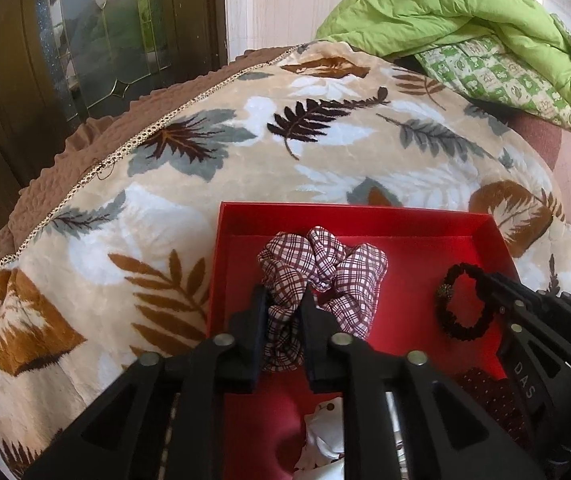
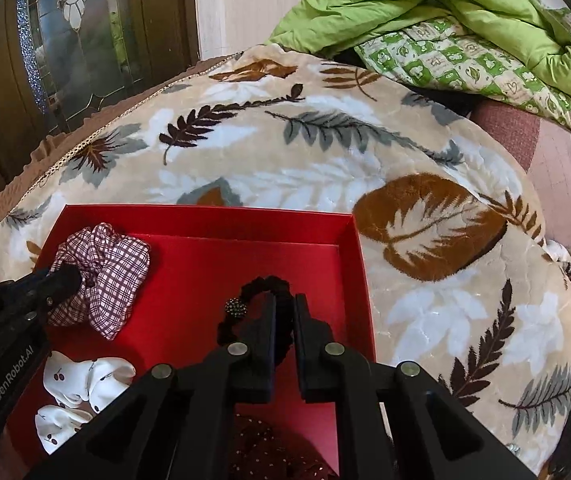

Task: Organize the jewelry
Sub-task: 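Carry the hair tie and plaid scrunchie into the red tray and release both, then withdraw both tools from the tray toward the remaining jewelry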

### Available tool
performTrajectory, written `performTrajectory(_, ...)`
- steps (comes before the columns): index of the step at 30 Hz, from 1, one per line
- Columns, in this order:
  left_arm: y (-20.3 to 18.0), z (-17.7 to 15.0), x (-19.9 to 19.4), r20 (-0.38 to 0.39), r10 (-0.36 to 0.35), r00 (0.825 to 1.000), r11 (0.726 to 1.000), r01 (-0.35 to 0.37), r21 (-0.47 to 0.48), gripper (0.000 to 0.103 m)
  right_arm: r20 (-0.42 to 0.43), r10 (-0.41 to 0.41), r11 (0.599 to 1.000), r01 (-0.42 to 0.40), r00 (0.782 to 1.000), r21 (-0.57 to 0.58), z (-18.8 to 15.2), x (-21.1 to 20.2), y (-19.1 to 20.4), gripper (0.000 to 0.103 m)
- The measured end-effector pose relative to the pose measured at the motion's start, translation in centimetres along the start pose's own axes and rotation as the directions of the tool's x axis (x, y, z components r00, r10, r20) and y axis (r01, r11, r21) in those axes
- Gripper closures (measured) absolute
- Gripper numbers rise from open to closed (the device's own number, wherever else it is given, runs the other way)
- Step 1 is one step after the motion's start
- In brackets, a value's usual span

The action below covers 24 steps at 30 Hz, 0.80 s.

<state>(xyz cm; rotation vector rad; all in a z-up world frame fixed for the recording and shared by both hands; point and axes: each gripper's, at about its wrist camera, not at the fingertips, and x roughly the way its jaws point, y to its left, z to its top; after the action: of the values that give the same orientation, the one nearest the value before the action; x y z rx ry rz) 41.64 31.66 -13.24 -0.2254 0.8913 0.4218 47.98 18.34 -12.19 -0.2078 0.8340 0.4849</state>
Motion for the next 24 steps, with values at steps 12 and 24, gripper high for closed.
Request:
performTrajectory(12, 1.0, -0.8, -2.6, 0.069, -0.060, 0.996, 0.998, 0.061, -0.010, 0.047, 0.055, 0.017, 0.999, -0.019, 0.998, 0.034, -1.5, -3.5, 0.0, 0.049)
performTrajectory(24, -5.2, -6.9, -12.1, 0.230, -0.190, 0.955, 0.972, 0.149, 0.183, 0.030, 0.151, -0.065, 0.991, 0.046, 0.986, 0.126, -8.8, -16.2, -3.0, 0.027)
